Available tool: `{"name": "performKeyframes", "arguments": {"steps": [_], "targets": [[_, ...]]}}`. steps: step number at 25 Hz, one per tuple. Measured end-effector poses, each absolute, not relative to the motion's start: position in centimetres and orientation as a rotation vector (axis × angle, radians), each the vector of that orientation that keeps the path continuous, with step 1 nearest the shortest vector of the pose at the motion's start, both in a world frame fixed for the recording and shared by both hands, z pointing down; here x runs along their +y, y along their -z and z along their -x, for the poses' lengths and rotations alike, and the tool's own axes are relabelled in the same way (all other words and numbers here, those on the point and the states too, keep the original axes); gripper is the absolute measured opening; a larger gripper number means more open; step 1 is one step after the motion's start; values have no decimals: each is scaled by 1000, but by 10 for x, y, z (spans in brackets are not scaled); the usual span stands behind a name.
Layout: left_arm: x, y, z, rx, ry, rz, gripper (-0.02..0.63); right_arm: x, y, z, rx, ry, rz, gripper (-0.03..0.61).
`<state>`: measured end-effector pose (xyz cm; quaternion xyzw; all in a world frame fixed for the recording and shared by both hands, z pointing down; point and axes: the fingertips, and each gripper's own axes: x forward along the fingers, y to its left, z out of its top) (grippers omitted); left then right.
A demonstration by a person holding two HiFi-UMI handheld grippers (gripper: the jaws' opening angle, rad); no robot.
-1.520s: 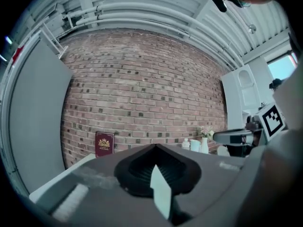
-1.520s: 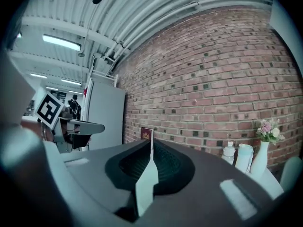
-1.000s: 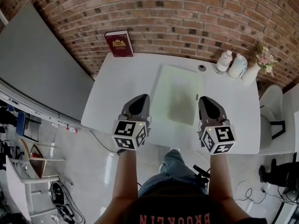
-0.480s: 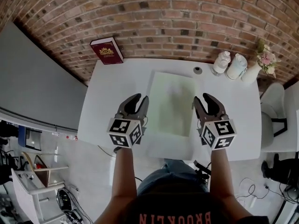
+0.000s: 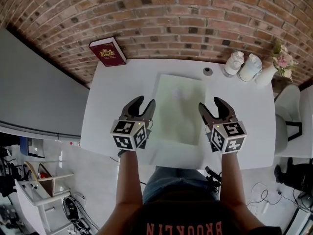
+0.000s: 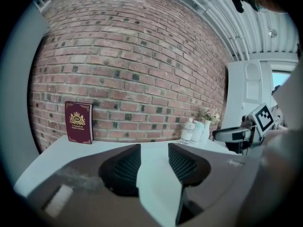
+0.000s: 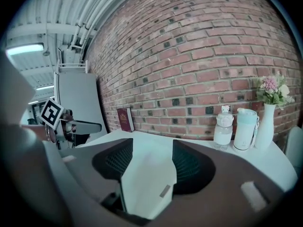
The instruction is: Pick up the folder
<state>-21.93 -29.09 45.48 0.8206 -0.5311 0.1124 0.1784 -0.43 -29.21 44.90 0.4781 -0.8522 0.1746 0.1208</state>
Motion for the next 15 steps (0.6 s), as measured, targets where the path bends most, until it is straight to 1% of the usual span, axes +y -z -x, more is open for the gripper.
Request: {"name": "performKeyframes", "arguments": {"steps": [6,12,15], "targets": [[-304,-480,218,-1400,-368,-2306,179,-297,-470,3,-2425,-595,-1428,267],[-308,-519,218,-1312,-420,-2258,189,-295,-510,7,-2341,-685,-1396,270],[-307,-537,217,-1250,-435,-2218,209,-292,-530,9,-2297,-762,-1368,284]]}}
